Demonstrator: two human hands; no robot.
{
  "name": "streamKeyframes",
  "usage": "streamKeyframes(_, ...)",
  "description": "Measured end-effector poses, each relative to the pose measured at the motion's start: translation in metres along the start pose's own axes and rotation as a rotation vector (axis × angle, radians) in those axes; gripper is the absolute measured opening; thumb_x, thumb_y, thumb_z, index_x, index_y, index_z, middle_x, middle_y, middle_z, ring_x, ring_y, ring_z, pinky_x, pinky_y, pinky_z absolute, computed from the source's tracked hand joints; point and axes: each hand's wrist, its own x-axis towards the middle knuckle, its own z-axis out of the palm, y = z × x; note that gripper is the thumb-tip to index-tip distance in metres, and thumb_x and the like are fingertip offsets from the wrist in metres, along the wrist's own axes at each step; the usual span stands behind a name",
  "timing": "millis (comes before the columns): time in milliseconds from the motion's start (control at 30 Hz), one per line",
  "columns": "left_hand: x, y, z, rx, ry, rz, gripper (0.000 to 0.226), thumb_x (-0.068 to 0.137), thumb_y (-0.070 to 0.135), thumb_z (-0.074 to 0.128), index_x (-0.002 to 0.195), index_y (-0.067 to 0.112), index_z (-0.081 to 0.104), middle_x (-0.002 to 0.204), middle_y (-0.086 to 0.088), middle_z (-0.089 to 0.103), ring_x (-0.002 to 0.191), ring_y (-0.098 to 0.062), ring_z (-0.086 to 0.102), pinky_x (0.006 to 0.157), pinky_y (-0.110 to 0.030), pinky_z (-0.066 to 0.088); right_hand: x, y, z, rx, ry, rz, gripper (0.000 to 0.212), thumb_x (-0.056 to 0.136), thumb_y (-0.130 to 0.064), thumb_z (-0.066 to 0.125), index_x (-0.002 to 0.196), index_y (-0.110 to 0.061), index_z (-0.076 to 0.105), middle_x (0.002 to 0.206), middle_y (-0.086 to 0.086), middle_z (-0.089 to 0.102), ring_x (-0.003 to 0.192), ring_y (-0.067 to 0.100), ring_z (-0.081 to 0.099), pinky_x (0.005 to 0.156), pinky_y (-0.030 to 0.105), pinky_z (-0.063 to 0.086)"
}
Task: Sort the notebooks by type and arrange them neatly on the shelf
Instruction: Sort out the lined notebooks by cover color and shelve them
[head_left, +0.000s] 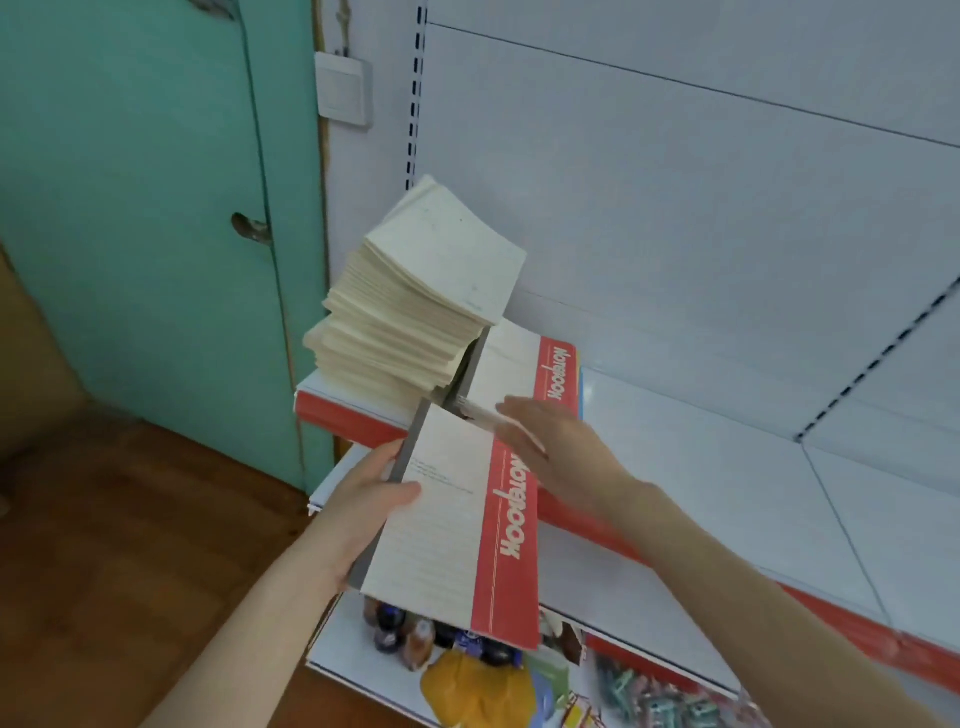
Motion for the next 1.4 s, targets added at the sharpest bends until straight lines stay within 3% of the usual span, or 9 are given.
streamKeyframes(133,-0.013,-0.010,-0.017,-0.022,0.050,0.000,0.038,0.093,0.004,0.049,0.105,0.040,0.054,0.094,0.005,0.070,0.087,-0.016,0.066,0.065,-0.033,0.049,0.052,0.039,0.024,-0.192,-0.204,0.229,0.063,0.096,-0.047,0.036,0.148,-0.017,0.015,0.157,0.003,0.010,0.144,0.021,0.009,0.116,0.036,0.009)
streamKeyframes(300,-0.013,-0.015,-0.016,-0.069,0.107,0.003,0.040,0.094,0.007,0.049,0.119,0.038,0.047,0.097,0.005,0.069,0.085,-0.015,0.066,0.061,-0.031,0.049,0.051,0.045,0.030,-0.228,-0.223,0.132,0.047,0.101,-0.034,0.029,0.142,-0.012,0.032,0.150,0.008,0.031,0.137,0.025,0.030,0.111,0.034,0.023)
streamKeyframes(467,-0.006,-0.017,0.003,-0.050,0.078,-0.003,0.035,0.095,0.013,0.048,0.120,0.038,0.046,0.097,0.008,0.066,0.087,-0.012,0.064,0.062,-0.031,0.047,0.036,0.038,-0.004,-0.186,-0.069,0.156,0.030,0.102,-0.022,0.031,0.122,-0.010,0.049,0.107,0.007,0.060,0.092,0.026,0.058,0.066,0.021,0.037)
streamKeyframes(567,-0.004,-0.017,0.017,-0.078,0.080,0.023,0.038,0.095,0.012,0.048,0.123,0.037,0.046,0.100,0.005,0.065,0.090,-0.015,0.062,0.063,-0.032,0.047,0.012,0.026,-0.023,-0.263,0.094,0.115,0.026,0.101,-0.021,0.036,0.117,-0.007,0.050,0.104,0.009,0.063,0.088,0.028,0.061,0.064,0.023,0.031)
streamKeyframes(700,0.008,-0.012,0.029,-0.106,0.107,0.016,0.023,0.097,0.028,0.044,0.117,0.039,0.050,0.097,0.003,0.066,0.088,-0.014,0.063,0.063,-0.029,0.049,-0.042,0.011,-0.007,-0.198,0.211,-0.212,0.028,0.090,-0.027,0.045,0.087,-0.008,0.064,0.072,0.001,0.069,0.059,0.018,0.066,0.049,0.022,0.051)
streamKeyframes(900,0.007,-0.018,0.035,-0.029,0.077,0.064,0.035,0.092,0.027,0.053,0.126,0.036,0.047,0.102,0.010,0.065,0.089,-0.010,0.062,0.063,-0.027,0.047,-0.083,-0.018,0.025,-0.077,-0.135,-0.396,0.037,0.090,-0.033,0.039,0.096,-0.014,0.071,0.101,0.002,0.071,0.090,0.018,0.067,0.082,0.026,0.050)
streamKeyframes(1033,-0.003,-0.019,0.025,-0.089,0.102,0.075,0.052,0.089,0.003,0.056,0.128,0.035,0.045,0.103,0.003,0.067,0.091,-0.018,0.065,0.065,-0.033,0.050,-0.037,0.008,0.009,0.158,-0.073,-0.182,0.031,0.098,-0.024,0.043,0.108,-0.002,0.063,0.107,0.012,0.066,0.097,0.023,0.061,0.083,0.033,0.048)
streamKeyframes(1200,-0.013,-0.019,0.006,-0.128,0.169,0.083,0.054,0.089,0.001,0.055,0.130,0.035,0.047,0.103,0.004,0.069,0.086,-0.014,0.068,0.060,-0.029,0.052,0.038,0.058,0.018,-0.182,-0.187,0.168,0.059,0.097,-0.040,0.039,0.146,-0.012,0.021,0.155,0.006,0.019,0.142,0.024,0.019,0.116,0.038,0.018)
streamKeyframes(1400,-0.020,-0.018,-0.006,-0.138,0.181,0.079,0.057,0.089,0.002,0.056,0.134,0.034,0.042,0.107,0.004,0.066,0.091,-0.016,0.066,0.063,-0.032,0.051,0.046,0.069,0.031,-0.289,-0.129,0.076,0.023,0.100,-0.017,0.036,0.116,-0.008,0.050,0.117,0.011,0.057,0.107,0.029,0.055,0.088,0.035,0.042)
